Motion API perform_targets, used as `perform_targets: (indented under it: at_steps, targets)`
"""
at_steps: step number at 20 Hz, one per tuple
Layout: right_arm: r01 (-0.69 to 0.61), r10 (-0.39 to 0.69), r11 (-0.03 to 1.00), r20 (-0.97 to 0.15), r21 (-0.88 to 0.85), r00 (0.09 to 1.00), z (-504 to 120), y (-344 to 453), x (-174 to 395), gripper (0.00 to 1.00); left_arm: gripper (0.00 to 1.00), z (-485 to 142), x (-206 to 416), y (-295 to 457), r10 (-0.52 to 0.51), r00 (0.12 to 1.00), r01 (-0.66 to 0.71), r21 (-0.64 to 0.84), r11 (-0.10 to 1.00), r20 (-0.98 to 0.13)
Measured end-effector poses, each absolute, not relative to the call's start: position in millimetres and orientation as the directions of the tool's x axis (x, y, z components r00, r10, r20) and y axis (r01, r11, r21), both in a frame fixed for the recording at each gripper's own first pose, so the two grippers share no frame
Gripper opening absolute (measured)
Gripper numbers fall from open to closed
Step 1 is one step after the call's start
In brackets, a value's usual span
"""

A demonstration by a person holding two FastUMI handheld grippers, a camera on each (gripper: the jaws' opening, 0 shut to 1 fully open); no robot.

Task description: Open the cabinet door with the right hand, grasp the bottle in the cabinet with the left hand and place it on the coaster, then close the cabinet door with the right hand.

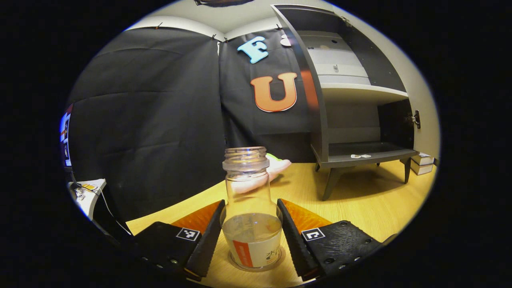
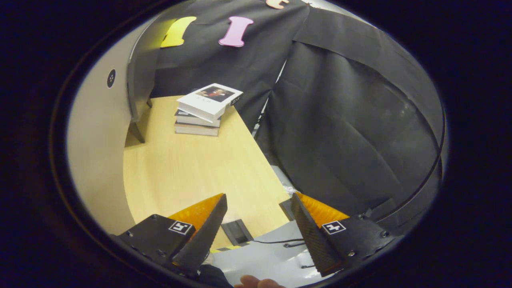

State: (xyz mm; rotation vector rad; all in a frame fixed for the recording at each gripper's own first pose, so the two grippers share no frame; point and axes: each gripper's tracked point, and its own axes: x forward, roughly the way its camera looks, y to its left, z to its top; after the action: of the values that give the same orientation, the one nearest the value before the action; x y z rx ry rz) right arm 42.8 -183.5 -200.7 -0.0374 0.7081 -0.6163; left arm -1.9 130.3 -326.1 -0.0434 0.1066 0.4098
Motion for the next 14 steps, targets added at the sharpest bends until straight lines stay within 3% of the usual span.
perform_targets:
  at_steps: [14]
  targets:
    - [0.500, -0.512, 0.837, -0.635, -0.220, 0.578, -216.6, -173.4, 35.4, 1.00, 0.81, -340.5, -4.0, 135.1, 0.397, 0.903, -0.403, -0.001, 0.915, -0.165]
